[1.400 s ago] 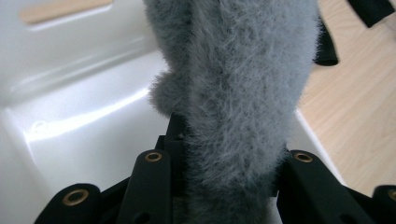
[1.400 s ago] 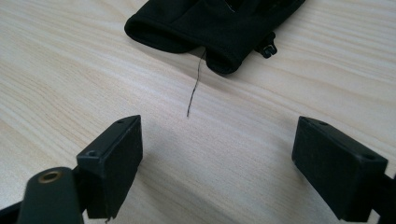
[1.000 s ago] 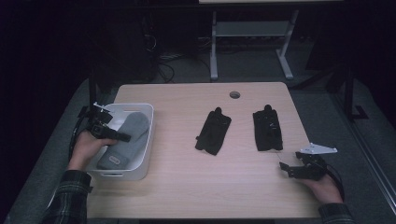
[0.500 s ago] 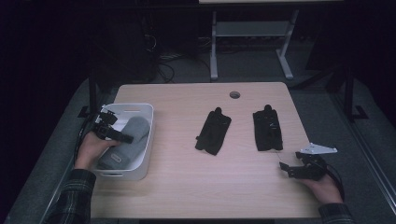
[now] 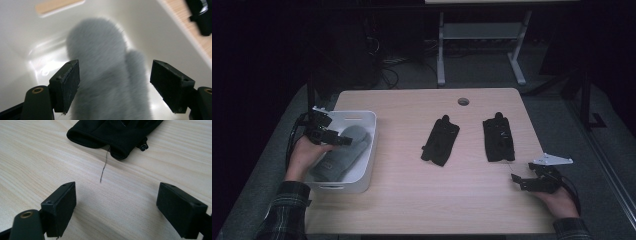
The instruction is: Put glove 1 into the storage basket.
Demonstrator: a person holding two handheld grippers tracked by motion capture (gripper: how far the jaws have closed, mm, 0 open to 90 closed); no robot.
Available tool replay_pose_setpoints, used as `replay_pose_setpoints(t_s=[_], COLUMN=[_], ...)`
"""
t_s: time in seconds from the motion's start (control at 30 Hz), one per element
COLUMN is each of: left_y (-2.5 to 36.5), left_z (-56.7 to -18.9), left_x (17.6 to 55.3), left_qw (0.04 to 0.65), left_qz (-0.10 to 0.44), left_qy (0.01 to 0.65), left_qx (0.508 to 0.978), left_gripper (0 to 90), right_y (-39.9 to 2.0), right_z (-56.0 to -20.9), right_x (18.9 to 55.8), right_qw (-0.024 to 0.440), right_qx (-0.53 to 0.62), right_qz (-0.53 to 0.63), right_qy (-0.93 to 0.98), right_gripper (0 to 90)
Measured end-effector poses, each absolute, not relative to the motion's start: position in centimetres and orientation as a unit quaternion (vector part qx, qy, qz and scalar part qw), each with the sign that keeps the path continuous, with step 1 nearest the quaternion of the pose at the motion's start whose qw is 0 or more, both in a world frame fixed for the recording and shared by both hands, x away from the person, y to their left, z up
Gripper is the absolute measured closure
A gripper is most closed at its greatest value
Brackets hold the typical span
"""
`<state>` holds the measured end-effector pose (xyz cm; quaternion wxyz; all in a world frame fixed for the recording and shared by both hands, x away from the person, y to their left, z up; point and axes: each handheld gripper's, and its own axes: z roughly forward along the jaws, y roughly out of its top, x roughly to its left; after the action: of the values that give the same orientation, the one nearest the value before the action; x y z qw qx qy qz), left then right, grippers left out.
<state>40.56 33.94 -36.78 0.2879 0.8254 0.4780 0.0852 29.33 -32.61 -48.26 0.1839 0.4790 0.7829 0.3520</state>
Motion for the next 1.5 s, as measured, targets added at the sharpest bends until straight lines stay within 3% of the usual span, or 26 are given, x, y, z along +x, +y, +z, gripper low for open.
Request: replay_pose_setpoints(t_s=[0.3, 0.73, 1.5], left_y=[30.0, 22.9, 14.7], left_z=[-34.5, -33.9, -38.8], left_x=[39.5, 37.4, 33.8], left_qw=[0.343, 0.376, 0.395], left_qz=[0.082, 0.07, 0.059], left_qy=[0.431, 0.36, 0.286], left_qx=[0.831, 0.851, 0.871], left_gripper=[22.9, 22.5, 20.1], right_y=[-32.6, -32.6, -32.6], right_z=[-48.3, -48.3, -48.3], right_x=[29.3, 29.3, 29.3], right_qw=[0.184, 0.184, 0.183], right_qx=[0.479, 0.479, 0.478], right_qz=[0.352, 0.352, 0.352], right_qy=[0.783, 0.783, 0.784], right_gripper=[16.0, 15.9, 15.6])
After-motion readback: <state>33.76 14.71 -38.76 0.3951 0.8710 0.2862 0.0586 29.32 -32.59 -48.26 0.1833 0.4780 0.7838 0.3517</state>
